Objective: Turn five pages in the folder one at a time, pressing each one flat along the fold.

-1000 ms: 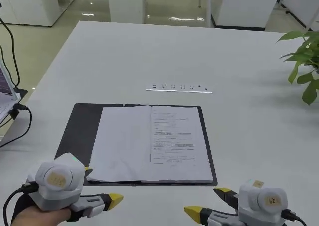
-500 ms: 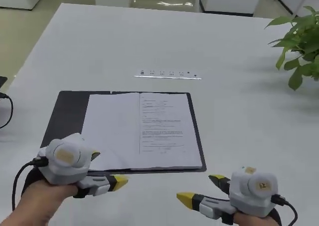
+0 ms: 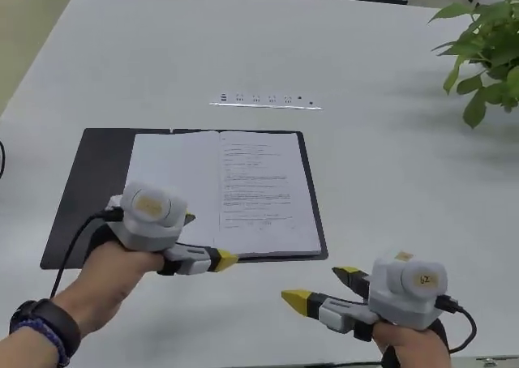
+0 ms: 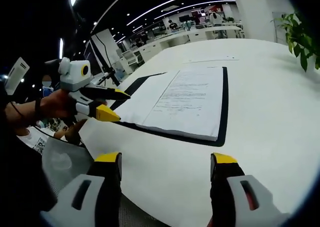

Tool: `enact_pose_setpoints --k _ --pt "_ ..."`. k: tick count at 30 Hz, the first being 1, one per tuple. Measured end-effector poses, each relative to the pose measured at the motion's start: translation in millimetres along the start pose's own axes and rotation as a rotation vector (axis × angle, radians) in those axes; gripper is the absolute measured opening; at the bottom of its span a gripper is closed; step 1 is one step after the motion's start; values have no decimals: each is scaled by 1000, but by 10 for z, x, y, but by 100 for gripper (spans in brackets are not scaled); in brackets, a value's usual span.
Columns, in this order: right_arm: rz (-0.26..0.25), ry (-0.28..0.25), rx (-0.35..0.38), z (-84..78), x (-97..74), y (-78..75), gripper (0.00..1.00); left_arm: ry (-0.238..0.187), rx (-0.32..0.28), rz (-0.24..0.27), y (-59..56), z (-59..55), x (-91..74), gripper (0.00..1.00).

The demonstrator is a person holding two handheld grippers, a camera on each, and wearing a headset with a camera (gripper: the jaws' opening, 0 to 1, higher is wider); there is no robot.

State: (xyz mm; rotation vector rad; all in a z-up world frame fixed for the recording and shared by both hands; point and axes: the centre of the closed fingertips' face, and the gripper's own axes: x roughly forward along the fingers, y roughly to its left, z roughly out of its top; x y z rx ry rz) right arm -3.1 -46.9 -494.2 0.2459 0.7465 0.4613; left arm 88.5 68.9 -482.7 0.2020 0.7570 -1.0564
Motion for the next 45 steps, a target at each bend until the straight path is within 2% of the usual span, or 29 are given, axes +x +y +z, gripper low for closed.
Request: enact_pose_setpoints --k 5,9,12,16,24,30,34,38,45 --pt "-7 -1 15 -17 -22 -38 76 9 42 -31 -122 119 187 64" --pt "-10 -9 32 -40 -59 -61 77 8 60 -51 -201 172 334 62" --pt "-7 -14 48 -62 -90 -68 77 -13 51 -58 -272 229 465 61" --pt "-1 -12 42 -75 -112 -70 81 -21 46 -56 -342 269 592 62" --pt "8 -49 76 13 -129 -117 80 -17 36 -48 -397 307 787 61" --pt "13 -38 68 15 -142 -146 79 -43 -4 -20 -407 403 924 60" --pt "16 -32 56 7 -161 -174 79 -55 -34 18 -371 407 1049 58" --pt "14 -35 59 4 -209 -210 79 -63 -51 30 -421 417 1178 59" --pt "16 -21 72 -68 -245 -278 78 -43 -51 44 -479 320 1376 61"
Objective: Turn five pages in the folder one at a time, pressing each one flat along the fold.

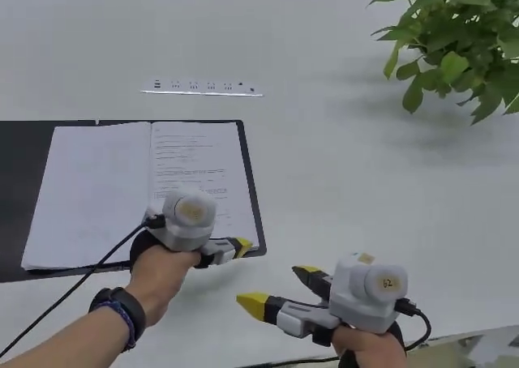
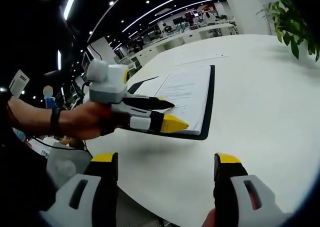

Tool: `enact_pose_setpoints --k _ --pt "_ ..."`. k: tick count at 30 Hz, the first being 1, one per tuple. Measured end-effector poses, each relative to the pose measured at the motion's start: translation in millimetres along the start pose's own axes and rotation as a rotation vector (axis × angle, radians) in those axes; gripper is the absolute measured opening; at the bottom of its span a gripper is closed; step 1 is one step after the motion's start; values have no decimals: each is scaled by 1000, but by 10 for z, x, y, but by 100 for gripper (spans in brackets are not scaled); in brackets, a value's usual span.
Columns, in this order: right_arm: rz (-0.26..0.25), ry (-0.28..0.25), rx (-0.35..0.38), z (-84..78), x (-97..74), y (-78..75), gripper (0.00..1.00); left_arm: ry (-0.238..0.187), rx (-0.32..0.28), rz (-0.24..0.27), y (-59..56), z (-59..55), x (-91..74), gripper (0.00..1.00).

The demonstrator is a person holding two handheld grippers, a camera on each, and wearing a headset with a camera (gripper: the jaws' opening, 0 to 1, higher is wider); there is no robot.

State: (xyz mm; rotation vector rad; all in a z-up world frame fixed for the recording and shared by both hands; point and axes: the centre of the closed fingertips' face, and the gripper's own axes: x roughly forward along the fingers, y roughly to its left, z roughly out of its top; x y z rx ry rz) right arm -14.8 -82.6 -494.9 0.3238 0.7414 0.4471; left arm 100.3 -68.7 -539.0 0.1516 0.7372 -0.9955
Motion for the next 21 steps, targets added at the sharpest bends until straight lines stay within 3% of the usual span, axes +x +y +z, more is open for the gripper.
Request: enact_pose_setpoints --k 5,8,14,21 --pt "12 11 11 -28 18 -25 75 -61 24 21 -26 138 77 59" --pt "23 34 -3 -53 38 -26 75 -24 67 24 -46 67 159 60" --pt "30 33 1 4 64 -65 74 -12 204 83 -17 5 191 57" --pt "34 24 4 58 110 -102 72 -19 147 78 31 41 169 53"
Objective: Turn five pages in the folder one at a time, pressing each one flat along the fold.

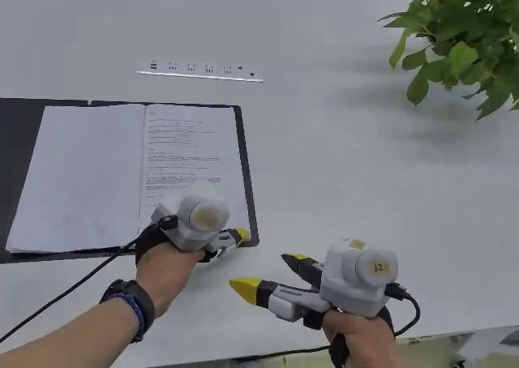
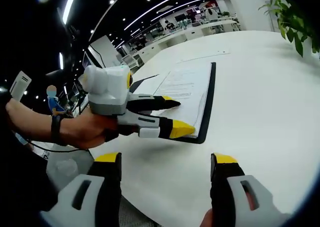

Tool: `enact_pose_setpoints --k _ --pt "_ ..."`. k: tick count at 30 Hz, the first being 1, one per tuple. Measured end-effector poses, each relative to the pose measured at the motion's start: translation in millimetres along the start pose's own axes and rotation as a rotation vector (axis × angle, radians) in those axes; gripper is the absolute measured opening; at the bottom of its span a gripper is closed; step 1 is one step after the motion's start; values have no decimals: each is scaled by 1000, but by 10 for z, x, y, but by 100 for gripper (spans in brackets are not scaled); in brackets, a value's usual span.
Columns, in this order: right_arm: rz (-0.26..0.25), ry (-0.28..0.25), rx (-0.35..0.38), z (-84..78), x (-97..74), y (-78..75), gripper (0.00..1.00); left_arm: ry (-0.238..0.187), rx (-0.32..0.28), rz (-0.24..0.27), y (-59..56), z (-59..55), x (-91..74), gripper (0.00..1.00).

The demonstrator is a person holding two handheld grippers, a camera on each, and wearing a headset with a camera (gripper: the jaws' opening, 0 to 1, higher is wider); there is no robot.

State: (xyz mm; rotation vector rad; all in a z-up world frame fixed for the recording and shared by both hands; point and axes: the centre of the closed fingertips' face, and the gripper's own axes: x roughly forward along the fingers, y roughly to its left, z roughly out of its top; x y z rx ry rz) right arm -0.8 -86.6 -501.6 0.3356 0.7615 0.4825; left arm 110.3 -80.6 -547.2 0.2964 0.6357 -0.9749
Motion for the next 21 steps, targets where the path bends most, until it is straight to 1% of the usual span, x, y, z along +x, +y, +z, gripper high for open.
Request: enact_pose_setpoints --k 2,7,10,14,17,19,20,21 --pt "-2 -5 4 14 10 -7 70 3 15 0 12 -8 -1 51" --pt "-4 -29 27 72 58 -37 67 0 -22 4 65 8 -17 45" --pt "-5 -51 43 136 83 -58 63 5 -28 9 79 2 -22 42" --pt "-3 -94 74 271 129 -85 60 3 -39 11 92 -3 -28 41" --pt "-2 -121 93 387 199 -144 55 1 -48 9 100 -6 -36 40" --pt "-5 -160 169 513 272 -210 49 2 -45 10 107 -9 -35 40" --pt "8 -192 186 602 306 -225 47 4 -40 14 112 -18 -42 39" --pt "14 -208 191 659 330 -236 46 5 -37 16 112 -24 -47 39"
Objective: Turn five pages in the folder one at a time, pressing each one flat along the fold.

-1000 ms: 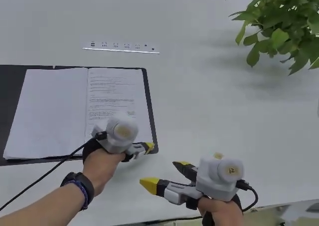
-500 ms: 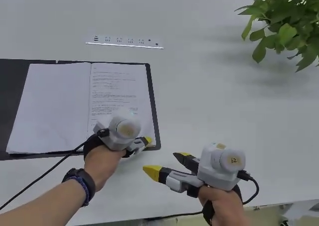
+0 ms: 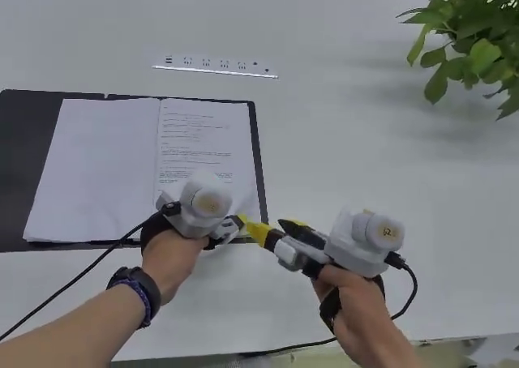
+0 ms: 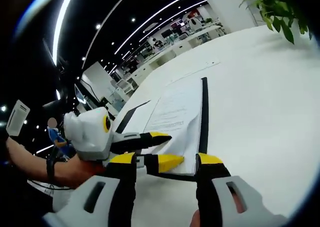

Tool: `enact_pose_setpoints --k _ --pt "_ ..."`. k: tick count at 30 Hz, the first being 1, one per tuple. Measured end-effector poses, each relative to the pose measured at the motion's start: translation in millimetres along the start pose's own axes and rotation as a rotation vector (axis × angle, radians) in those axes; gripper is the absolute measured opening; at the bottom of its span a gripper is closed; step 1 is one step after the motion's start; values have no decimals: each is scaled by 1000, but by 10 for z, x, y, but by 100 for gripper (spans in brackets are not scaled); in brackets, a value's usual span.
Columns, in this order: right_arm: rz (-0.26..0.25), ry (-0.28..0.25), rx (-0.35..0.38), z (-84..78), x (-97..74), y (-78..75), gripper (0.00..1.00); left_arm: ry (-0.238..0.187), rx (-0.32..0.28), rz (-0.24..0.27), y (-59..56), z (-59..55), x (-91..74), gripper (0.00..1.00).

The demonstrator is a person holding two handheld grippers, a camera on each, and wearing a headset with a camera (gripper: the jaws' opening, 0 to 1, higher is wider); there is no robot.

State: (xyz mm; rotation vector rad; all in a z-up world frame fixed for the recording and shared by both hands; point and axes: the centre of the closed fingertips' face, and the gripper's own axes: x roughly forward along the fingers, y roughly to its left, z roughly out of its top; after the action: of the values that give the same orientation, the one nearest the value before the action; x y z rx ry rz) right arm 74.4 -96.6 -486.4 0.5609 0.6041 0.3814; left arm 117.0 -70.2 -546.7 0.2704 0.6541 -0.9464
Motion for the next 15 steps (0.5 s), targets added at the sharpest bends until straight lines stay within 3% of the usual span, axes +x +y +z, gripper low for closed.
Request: enact_pose_setpoints --k 9,15 --pt "32 1 66 203 510 -109 45 5 -3 7 10 -35 -40 38" --pt "21 4 112 198 612 -162 45 8 -3 7 24 -50 -61 37"
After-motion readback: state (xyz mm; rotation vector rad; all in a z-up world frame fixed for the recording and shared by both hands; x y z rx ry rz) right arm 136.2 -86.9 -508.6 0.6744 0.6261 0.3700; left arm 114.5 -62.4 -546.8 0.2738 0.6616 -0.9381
